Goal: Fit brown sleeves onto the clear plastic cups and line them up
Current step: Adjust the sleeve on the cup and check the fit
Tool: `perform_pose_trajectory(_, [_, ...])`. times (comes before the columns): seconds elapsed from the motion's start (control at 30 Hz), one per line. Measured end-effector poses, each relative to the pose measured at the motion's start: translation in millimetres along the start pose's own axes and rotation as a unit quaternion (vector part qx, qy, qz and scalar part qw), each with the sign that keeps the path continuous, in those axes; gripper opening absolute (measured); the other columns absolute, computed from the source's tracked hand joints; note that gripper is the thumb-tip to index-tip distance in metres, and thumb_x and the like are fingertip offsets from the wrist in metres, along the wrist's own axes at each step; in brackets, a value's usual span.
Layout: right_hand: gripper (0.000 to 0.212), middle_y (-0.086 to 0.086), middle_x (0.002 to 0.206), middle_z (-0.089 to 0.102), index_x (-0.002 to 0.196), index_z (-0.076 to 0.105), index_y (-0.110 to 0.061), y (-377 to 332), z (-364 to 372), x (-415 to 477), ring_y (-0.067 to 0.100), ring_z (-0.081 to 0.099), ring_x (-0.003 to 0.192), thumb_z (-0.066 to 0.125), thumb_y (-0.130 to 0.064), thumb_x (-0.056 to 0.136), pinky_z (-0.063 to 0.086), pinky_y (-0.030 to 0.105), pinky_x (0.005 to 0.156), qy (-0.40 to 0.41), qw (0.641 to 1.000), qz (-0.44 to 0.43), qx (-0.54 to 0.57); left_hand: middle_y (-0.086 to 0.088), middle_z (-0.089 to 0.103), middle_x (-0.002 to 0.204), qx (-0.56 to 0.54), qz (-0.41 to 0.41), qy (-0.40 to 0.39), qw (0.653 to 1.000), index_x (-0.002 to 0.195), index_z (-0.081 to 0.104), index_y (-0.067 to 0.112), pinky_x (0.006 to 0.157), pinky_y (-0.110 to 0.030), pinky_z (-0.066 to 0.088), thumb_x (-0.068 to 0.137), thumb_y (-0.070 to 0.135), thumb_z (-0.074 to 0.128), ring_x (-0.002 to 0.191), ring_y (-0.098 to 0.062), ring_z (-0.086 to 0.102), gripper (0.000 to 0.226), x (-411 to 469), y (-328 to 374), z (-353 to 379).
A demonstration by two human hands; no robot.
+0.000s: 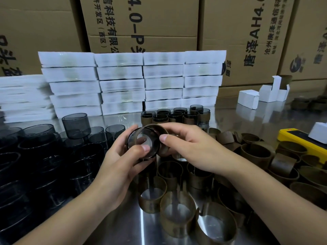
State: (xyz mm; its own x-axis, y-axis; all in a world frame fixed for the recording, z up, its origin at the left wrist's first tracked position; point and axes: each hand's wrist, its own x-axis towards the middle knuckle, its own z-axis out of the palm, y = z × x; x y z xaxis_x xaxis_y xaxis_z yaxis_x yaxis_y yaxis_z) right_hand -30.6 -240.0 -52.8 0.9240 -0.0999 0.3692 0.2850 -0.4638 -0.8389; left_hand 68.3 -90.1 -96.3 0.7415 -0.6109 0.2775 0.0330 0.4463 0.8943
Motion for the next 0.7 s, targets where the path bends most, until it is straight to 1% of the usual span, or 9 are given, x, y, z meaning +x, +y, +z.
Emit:
perform_pose_trajectory(0.13, [0.032, -0.010, 0.108, 0.069, 0.128, 0.060, -0.021, -2.5, 0.3, -1.9, 0.004, 0.063, 0.099, 0.046, -0.018, 0.100, 0.048, 0.042, 0.098, 0.007, 0.998, -0.018, -0.056, -0.004, 0.074, 0.101, 0.022, -0.005, 0.001, 1.000, 0.131, 0.056, 0.019, 0.073, -0.032, 0.058, 0.047, 0.025, 0.074, 0.095, -0.023, 0.071, 0.087, -0.6, -0.1, 1.3])
perform_pose_trajectory(0.2, [0.032, -0.008, 0.112, 0.069, 0.129, 0.060, -0.022, -3.4, 1.1, -2.4, 0.006, 0.063, 0.104, 0.045, -0.017, 0.100, 0.047, 0.041, 0.098, 0.011, 0.997, -0.026, -0.076, -0.005, 0.073, 0.104, 0.028, -0.006, 0.001, 1.000, 0.131, 0.055, 0.019, 0.072, -0.031, 0.058, 0.047, 0.027, 0.074, 0.095, -0.023, 0.071, 0.087, -0.7, 0.8, 1.2])
perform_pose_trajectory(0.27, [0.031, -0.005, 0.111, 0.070, 0.126, 0.062, -0.021, -3.2, 2.1, -2.1, 0.008, 0.064, 0.103, 0.049, -0.016, 0.098, 0.049, 0.042, 0.096, 0.027, 0.996, -0.027, -0.083, -0.006, 0.073, 0.105, 0.028, -0.005, 0.001, 1.000, 0.130, 0.056, 0.018, 0.073, -0.031, 0.058, 0.048, 0.027, 0.074, 0.097, -0.022, 0.071, 0.084, -1.0, 0.6, 2.4])
perform_pose_trajectory(0.37, [0.025, 0.001, 0.102, 0.072, 0.115, 0.068, -0.017, -0.8, 0.9, -1.0, 0.019, 0.068, 0.093, 0.061, -0.018, 0.091, 0.051, 0.048, 0.090, 0.057, 0.997, -0.017, -0.053, -0.007, 0.073, 0.101, 0.004, -0.018, -0.003, 1.000, 0.122, 0.059, 0.015, 0.072, -0.031, 0.058, 0.050, 0.029, 0.074, 0.096, -0.021, 0.071, 0.074, -2.3, -3.4, 5.7])
perform_pose_trajectory(0.43, [0.027, 0.004, 0.097, 0.072, 0.107, 0.070, -0.018, 1.7, -0.2, -0.2, 0.023, 0.068, 0.091, 0.068, -0.029, 0.083, 0.052, 0.048, 0.087, 0.064, 0.997, -0.017, -0.048, -0.009, 0.073, 0.103, -0.020, -0.036, -0.011, 0.999, 0.118, 0.061, 0.014, 0.072, -0.030, 0.058, 0.052, 0.032, 0.075, 0.096, -0.020, 0.071, 0.069, -3.8, -5.0, 7.0])
perform_pose_trajectory(0.5, [0.031, 0.002, 0.087, 0.070, 0.100, 0.071, -0.021, 3.9, 0.3, 0.0, 0.018, 0.065, 0.077, 0.069, -0.040, 0.075, 0.054, 0.039, 0.076, 0.066, 0.996, -0.023, -0.054, -0.010, 0.071, 0.111, -0.025, -0.054, -0.035, 0.998, 0.120, 0.062, 0.013, 0.075, -0.031, 0.058, 0.057, 0.037, 0.074, 0.101, -0.020, 0.069, 0.068, -5.0, -3.7, 7.4])
perform_pose_trajectory(0.57, [0.029, -0.001, 0.070, 0.059, 0.096, 0.069, -0.020, 5.1, 2.9, 0.3, 0.010, 0.054, 0.062, 0.074, -0.039, 0.074, 0.047, 0.032, 0.062, 0.061, 0.997, -0.028, -0.036, -0.011, 0.069, 0.118, -0.018, -0.063, -0.058, 0.996, 0.125, 0.059, 0.009, 0.081, -0.032, 0.057, 0.061, 0.039, 0.073, 0.106, -0.020, 0.067, 0.072, -5.6, -1.0, 7.1])
perform_pose_trajectory(0.63, [0.030, -0.005, 0.065, 0.052, 0.094, 0.067, -0.020, 6.2, 4.3, 1.3, 0.008, 0.049, 0.058, 0.076, -0.039, 0.073, 0.044, 0.032, 0.059, 0.058, 0.998, -0.027, -0.001, -0.012, 0.067, 0.121, -0.009, -0.066, -0.072, 0.995, 0.128, 0.055, 0.007, 0.088, -0.034, 0.056, 0.059, 0.036, 0.079, 0.111, -0.020, 0.065, 0.079, -5.8, 0.2, 6.2])
perform_pose_trajectory(0.7, [0.032, -0.008, 0.061, 0.050, 0.089, 0.064, -0.025, 5.4, 4.0, 2.0, 0.008, 0.047, 0.054, 0.076, -0.045, 0.067, 0.041, 0.026, 0.053, 0.060, 0.998, -0.028, 0.010, -0.012, 0.066, 0.123, -0.005, -0.064, -0.084, 0.994, 0.128, 0.055, 0.009, 0.091, -0.035, 0.054, 0.054, 0.035, 0.085, 0.114, -0.021, 0.064, 0.084, -6.0, -0.9, 5.5])
